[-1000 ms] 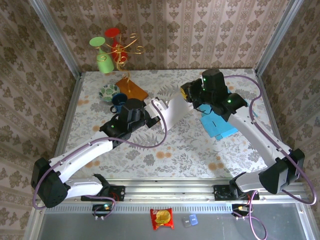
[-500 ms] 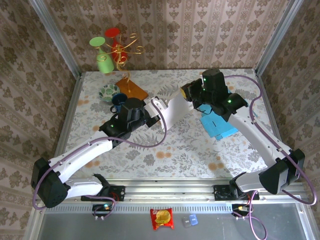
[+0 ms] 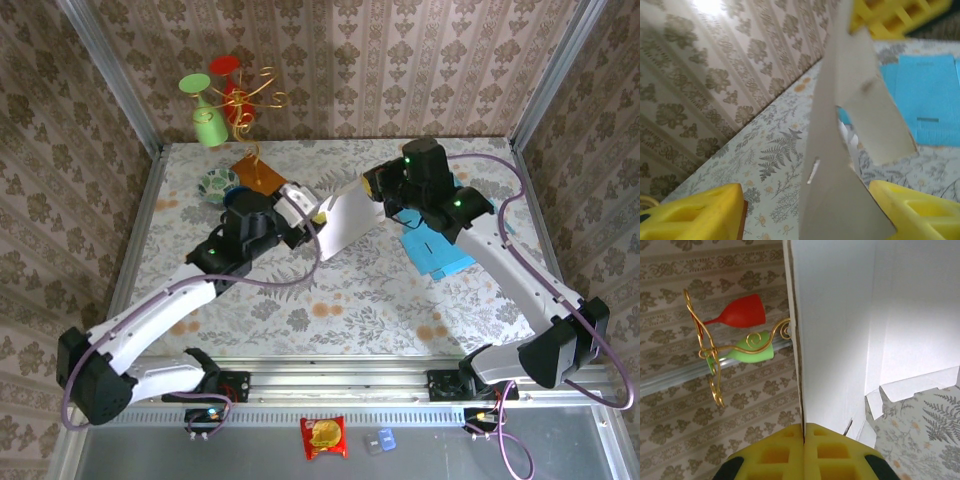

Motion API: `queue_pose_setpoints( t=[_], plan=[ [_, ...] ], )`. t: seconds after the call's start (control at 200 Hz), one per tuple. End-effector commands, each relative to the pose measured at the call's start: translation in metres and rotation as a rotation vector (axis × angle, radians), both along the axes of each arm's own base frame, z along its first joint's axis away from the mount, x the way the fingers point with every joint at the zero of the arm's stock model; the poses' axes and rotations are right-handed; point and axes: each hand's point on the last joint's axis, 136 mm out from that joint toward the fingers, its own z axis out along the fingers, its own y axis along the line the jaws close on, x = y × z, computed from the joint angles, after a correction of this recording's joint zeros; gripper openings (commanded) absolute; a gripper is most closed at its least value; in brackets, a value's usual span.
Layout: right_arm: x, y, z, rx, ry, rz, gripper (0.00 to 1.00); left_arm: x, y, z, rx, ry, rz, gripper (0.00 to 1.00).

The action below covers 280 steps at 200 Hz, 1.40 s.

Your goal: Fold the paper box

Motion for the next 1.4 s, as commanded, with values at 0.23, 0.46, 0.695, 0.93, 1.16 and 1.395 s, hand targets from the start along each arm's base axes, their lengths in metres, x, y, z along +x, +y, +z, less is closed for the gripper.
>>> queue_pose_setpoints(
  t=[0.23, 0.46, 0.695, 0.93, 1.16, 1.395],
  plan=[
    [-0.022, 0.003, -0.004, 0.041, 0.128, -0.172, 0.0, -0.034, 0.072, 0.048, -0.354, 0.214, 0.124, 0.64],
    [0.017, 0.036, -0.04, -0.022, 0.134, -0.162, 0.0, 0.001, 0.128, 0.012, -0.479, 0.526, 0.372, 0.56],
    [0.055, 0.059, -0.094, -0.071, 0.08, -0.1, 0.0, 0.002, 0.139, -0.038, -0.396, 0.741, 0.453, 0.46],
    [0.051, 0.064, -0.132, -0.114, 0.125, -0.052, 0.0, 0.0, 0.138, -0.074, -0.369, 0.814, 0.454, 0.43],
    [0.049, 0.065, -0.149, -0.12, 0.106, -0.022, 0.0, 0.004, 0.133, -0.109, -0.334, 0.869, 0.442, 0.43],
    [0.055, 0.082, -0.152, -0.038, -0.013, 0.085, 0.0, 0.008, 0.122, -0.135, -0.29, 0.866, 0.384, 0.38]
  ],
)
